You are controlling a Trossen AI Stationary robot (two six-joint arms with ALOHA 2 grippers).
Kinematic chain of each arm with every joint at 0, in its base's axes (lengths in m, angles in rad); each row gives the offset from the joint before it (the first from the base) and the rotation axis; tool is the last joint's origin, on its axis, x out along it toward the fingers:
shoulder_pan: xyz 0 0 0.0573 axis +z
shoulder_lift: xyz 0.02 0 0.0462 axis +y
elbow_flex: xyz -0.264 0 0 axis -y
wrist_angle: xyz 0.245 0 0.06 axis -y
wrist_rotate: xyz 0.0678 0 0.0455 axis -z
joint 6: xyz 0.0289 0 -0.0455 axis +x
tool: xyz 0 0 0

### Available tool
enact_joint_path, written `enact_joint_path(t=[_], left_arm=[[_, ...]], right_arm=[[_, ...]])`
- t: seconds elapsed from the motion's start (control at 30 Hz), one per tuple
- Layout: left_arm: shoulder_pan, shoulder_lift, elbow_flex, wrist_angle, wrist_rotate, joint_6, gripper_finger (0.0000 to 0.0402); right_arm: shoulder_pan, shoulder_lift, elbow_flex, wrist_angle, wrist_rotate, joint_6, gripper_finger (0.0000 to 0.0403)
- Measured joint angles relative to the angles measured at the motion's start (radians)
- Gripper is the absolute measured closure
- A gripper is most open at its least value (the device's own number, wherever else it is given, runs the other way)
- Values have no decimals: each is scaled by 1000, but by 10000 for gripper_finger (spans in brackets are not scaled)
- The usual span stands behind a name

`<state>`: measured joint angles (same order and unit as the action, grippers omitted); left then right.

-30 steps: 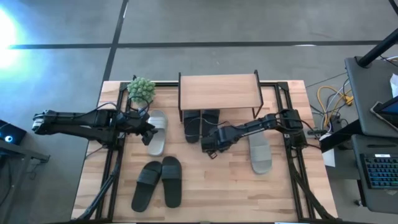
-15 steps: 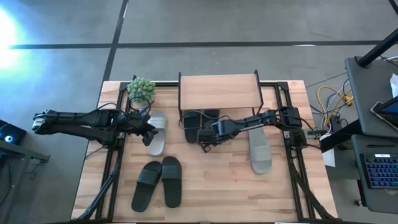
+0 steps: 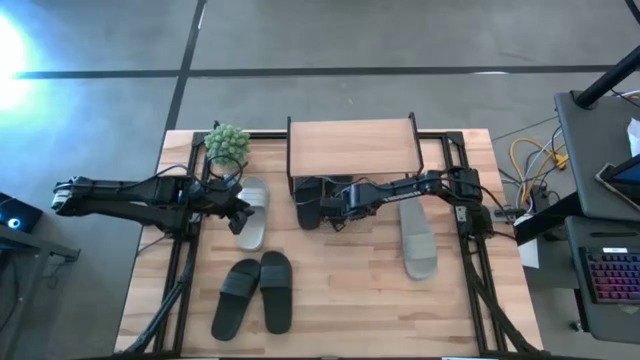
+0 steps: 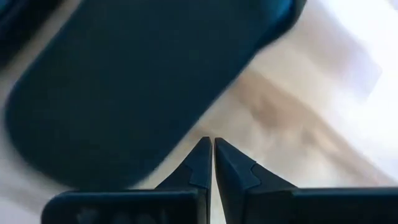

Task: Pick and place slides into the shelf
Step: Adjust the black slides under the shelf

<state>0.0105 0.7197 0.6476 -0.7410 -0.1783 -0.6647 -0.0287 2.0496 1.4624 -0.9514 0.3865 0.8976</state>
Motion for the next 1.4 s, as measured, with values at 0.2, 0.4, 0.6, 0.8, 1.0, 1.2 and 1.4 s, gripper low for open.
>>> enact_joint_path(t=[0.2, 0.4, 0.6, 0.8, 1.0, 1.2, 1.4], left_arm=[[0, 0, 0, 0, -2, 18, 268], [0, 0, 0, 0, 7, 18, 268], [0, 2, 0, 1, 8, 45, 268], [0, 16, 0, 11, 6, 53, 268], [0, 34, 0, 24, 8, 53, 268], [0, 50, 0, 24, 10, 65, 268], [0, 58, 0, 25, 16, 74, 268]], right_arm=[[-13, -1, 4, 69, -5, -53, 392], [60, -47, 32, 42, -56, 11, 392], [135, -53, 38, 169, -271, 108, 392], [164, 3, 38, 369, -208, 191, 392], [152, 44, 54, 409, -123, 186, 392], [141, 62, 56, 418, -210, 188, 392], [156, 62, 56, 452, -234, 228, 392]])
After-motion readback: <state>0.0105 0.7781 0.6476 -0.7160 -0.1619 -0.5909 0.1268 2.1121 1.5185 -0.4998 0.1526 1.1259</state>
